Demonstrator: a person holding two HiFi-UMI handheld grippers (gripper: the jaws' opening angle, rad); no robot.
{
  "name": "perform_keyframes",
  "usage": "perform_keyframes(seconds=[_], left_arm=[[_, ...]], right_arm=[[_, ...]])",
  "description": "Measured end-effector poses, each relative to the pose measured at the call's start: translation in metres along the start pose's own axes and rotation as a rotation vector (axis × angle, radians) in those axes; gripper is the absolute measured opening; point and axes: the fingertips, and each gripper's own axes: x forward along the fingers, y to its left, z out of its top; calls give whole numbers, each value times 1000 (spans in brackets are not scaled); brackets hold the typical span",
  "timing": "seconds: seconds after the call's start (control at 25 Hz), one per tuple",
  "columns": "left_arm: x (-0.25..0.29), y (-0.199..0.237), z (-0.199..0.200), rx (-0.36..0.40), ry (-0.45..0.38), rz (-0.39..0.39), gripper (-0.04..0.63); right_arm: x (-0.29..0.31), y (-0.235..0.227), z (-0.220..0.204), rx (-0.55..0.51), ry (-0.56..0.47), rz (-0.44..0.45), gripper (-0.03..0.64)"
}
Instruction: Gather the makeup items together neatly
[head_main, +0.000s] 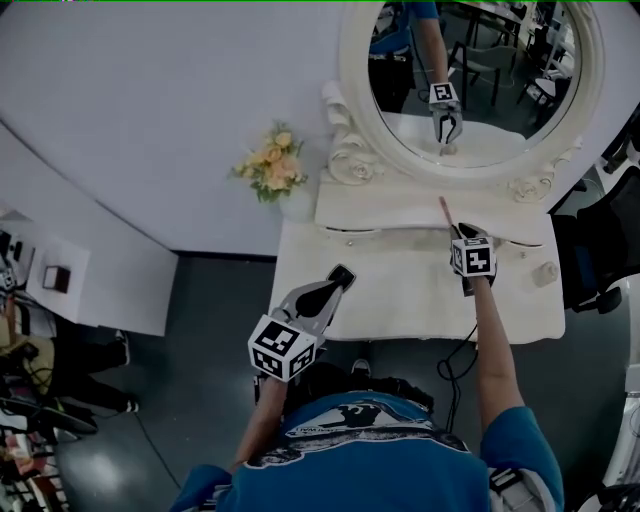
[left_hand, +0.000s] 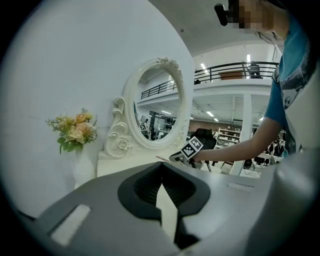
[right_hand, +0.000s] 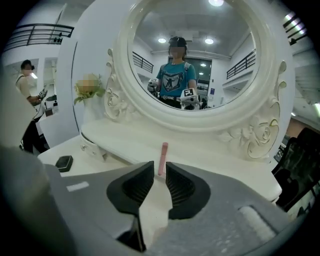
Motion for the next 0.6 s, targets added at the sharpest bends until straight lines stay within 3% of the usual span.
perform_keyframes(seconds=[0.24, 0.6], left_arm=[[31, -17, 17, 41, -16, -67, 12], [60, -45, 10, 71, 45, -145, 12]], right_arm=[[31, -8, -8, -3, 91, 2, 84], [28, -7, -9, 104, 44, 60, 35]])
